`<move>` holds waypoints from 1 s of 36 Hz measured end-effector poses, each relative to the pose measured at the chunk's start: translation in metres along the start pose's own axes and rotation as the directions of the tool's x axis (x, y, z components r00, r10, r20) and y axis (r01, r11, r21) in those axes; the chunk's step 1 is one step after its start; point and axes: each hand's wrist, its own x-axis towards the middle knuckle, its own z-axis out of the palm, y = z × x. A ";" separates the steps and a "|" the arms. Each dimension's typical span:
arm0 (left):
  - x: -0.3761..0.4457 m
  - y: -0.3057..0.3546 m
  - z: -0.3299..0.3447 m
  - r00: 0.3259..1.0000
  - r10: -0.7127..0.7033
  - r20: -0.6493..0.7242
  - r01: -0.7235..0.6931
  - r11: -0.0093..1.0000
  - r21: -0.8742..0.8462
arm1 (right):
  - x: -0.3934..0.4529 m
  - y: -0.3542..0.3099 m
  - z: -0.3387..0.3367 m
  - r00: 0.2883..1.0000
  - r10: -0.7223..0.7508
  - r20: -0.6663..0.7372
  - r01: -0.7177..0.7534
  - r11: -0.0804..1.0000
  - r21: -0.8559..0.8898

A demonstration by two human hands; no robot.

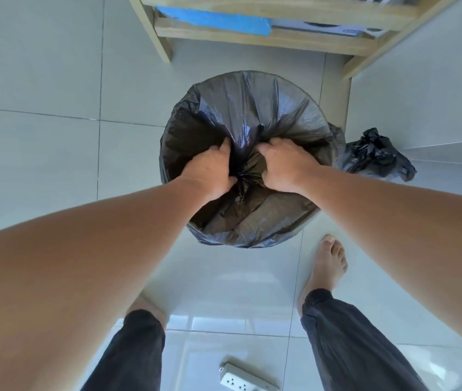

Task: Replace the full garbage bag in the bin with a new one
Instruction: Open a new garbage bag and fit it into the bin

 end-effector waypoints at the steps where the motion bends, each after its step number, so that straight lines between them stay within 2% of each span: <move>1: -0.005 -0.003 -0.007 0.998 0.037 -0.047 -0.038 0.999 -0.030 | -0.004 0.001 -0.004 1.000 -0.004 -0.021 0.005 0.999 0.050; 4: -0.021 -0.010 -0.036 0.973 0.154 -0.170 -0.165 0.985 -0.050 | -0.022 0.002 -0.022 0.990 0.007 -0.142 0.027 0.973 0.231; 7: -0.035 -0.017 -0.062 0.901 0.251 -0.354 -0.274 0.962 -0.013 | -0.038 0.006 -0.036 0.927 0.047 -0.373 0.079 0.946 0.316; 9: -0.045 -0.023 -0.074 0.826 0.244 -0.508 -0.253 0.966 0.051 | -0.049 0.010 -0.042 0.837 0.074 -0.542 0.066 0.970 0.234; 11: -0.056 -0.027 -0.079 0.777 0.145 -0.613 -0.126 0.989 0.073 | -0.057 0.015 -0.044 0.763 0.149 -0.629 -0.054 0.984 0.168; 13: -0.068 -0.027 -0.080 0.810 -0.122 -0.574 0.090 0.992 -0.084 | -0.063 0.021 -0.042 0.756 0.331 -0.565 -0.241 0.943 0.231; 15: -0.071 -0.032 -0.074 0.832 -0.421 -0.361 0.350 0.904 -0.247 | -0.064 0.028 -0.037 0.779 0.526 -0.340 -0.395 0.834 0.385; 17: -0.070 -0.039 -0.066 0.820 -0.554 -0.143 0.484 0.805 -0.344 | -0.064 0.034 -0.035 0.782 0.618 -0.081 -0.481 0.681 0.552; 18: -0.070 -0.042 -0.062 0.820 -0.569 -0.070 0.500 0.770 -0.397 | -0.064 0.035 -0.032 0.791 0.611 -0.002 -0.491 0.637 0.594; 20: -0.066 -0.044 -0.054 0.845 -0.533 -0.048 0.473 0.785 -0.399 | -0.063 0.036 -0.030 0.840 0.540 0.051 -0.474 0.684 0.555; 23: -0.062 -0.038 -0.051 0.852 -0.509 -0.123 0.452 0.833 -0.319 | -0.057 0.037 -0.027 0.834 0.551 0.013 -0.458 0.680 0.573; 27: -0.048 -0.033 -0.062 0.840 -0.525 -0.138 0.436 0.804 -0.403 | -0.044 0.052 -0.038 0.858 0.514 -0.017 -0.403 0.693 0.598; 32: -0.018 -0.009 -0.085 0.861 -0.501 -0.094 0.371 0.743 -0.556 | -0.029 0.077 -0.067 0.826 0.561 -0.063 -0.426 0.693 0.582; 36: 0.007 0.024 -0.100 0.882 -0.468 -0.057 0.348 0.727 -0.592 | -0.023 0.106 -0.089 0.784 0.620 -0.025 -0.479 0.629 0.612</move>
